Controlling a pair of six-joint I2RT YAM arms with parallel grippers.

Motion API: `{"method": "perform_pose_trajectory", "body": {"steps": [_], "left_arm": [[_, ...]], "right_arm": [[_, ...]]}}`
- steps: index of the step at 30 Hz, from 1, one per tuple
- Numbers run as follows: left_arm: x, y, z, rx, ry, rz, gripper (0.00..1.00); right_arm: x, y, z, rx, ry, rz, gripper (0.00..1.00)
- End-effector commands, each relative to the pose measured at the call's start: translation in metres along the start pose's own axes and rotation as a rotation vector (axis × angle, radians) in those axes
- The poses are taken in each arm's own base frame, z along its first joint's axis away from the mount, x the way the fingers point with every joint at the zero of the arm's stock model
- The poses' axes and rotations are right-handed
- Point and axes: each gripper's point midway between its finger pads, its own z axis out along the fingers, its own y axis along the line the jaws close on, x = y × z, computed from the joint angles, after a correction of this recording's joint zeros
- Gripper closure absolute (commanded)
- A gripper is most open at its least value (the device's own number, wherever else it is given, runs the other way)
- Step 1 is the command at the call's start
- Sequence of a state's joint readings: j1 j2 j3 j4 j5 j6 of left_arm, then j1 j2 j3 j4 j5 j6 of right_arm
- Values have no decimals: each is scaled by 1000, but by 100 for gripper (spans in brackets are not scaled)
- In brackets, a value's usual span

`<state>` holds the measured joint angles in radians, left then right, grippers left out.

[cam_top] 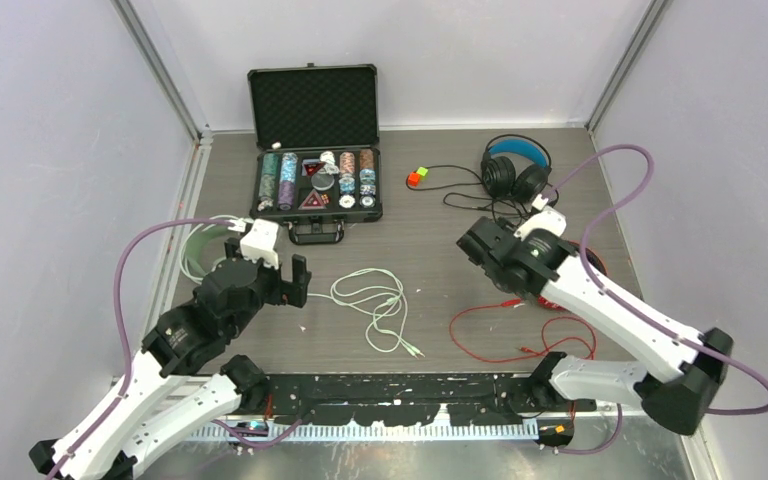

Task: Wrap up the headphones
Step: Pick up the headphones from the corner of the board.

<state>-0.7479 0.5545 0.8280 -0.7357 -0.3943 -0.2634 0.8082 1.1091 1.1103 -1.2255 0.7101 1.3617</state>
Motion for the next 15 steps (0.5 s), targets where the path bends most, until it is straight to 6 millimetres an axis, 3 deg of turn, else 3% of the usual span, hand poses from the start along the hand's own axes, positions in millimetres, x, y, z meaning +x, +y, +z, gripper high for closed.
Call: {"method": "perform_pose_trajectory", "body": {"steps": [1,4,9,15], "left_arm": [[-17,-4,-5,34,-78,-12,3],[-18,-4,-6,40,-95,-7,1],[-19,-4,-10,52,-110,-9,1],[-21,2,-17,38,-141,-22,1]], "right_arm": [[-20,-21,15,194,-26,23,19],[-24,-43,33,350,45,72,18],[-54,-73,60,508,47,305,18],[-76,-72,102,529,78,432,18]]}}
